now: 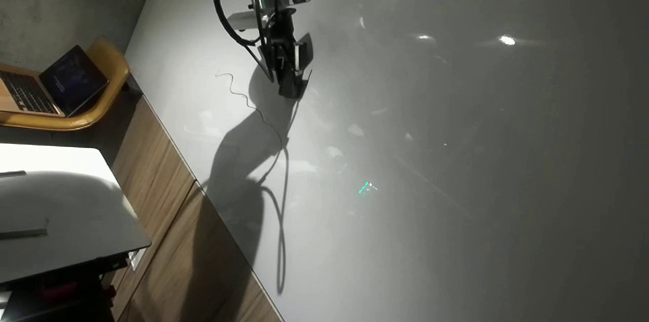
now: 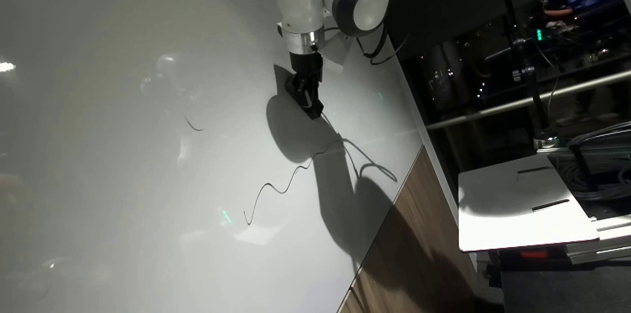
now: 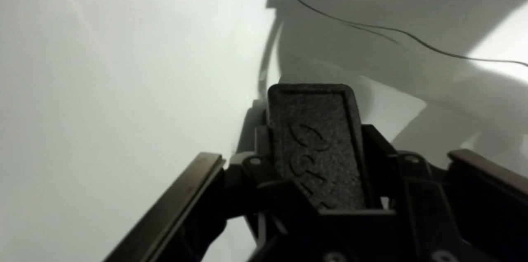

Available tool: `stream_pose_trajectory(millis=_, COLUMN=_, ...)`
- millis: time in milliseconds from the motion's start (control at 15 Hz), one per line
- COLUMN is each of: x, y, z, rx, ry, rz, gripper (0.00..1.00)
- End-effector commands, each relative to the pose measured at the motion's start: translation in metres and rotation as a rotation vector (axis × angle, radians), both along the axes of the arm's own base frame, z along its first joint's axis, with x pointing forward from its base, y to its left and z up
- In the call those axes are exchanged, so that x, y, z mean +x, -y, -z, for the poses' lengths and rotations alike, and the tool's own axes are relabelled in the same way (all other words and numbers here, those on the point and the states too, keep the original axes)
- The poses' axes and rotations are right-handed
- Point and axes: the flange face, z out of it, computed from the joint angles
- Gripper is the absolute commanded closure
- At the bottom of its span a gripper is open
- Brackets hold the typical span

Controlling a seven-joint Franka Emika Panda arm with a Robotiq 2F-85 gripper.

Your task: Use the eraser to wipe the whiteboard.

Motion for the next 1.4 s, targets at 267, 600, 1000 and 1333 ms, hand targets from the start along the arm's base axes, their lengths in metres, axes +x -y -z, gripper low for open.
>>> stream_pose_trajectory(millis=267, x=0.018, y=-0.058, z=-0.041, rx=0.009, ry=0.037, rz=-0.093, gripper=0.7)
stream_pose_trajectory(millis=600, x=0.024, y=-0.009, z=-0.033, rx=-0.027, ry=-0.002, rz=-0.042, gripper=0.7)
stream_pose_trajectory(millis=1000, x=0.015, y=0.114, z=-0.057, rx=-0.059, ry=0.012, rz=0.107, gripper=0.7)
stream_pose_trajectory(millis=1333, x=0.023, y=0.155, z=-0.066, rx=-0.054, ry=0.029, rz=0.141, gripper=0.7)
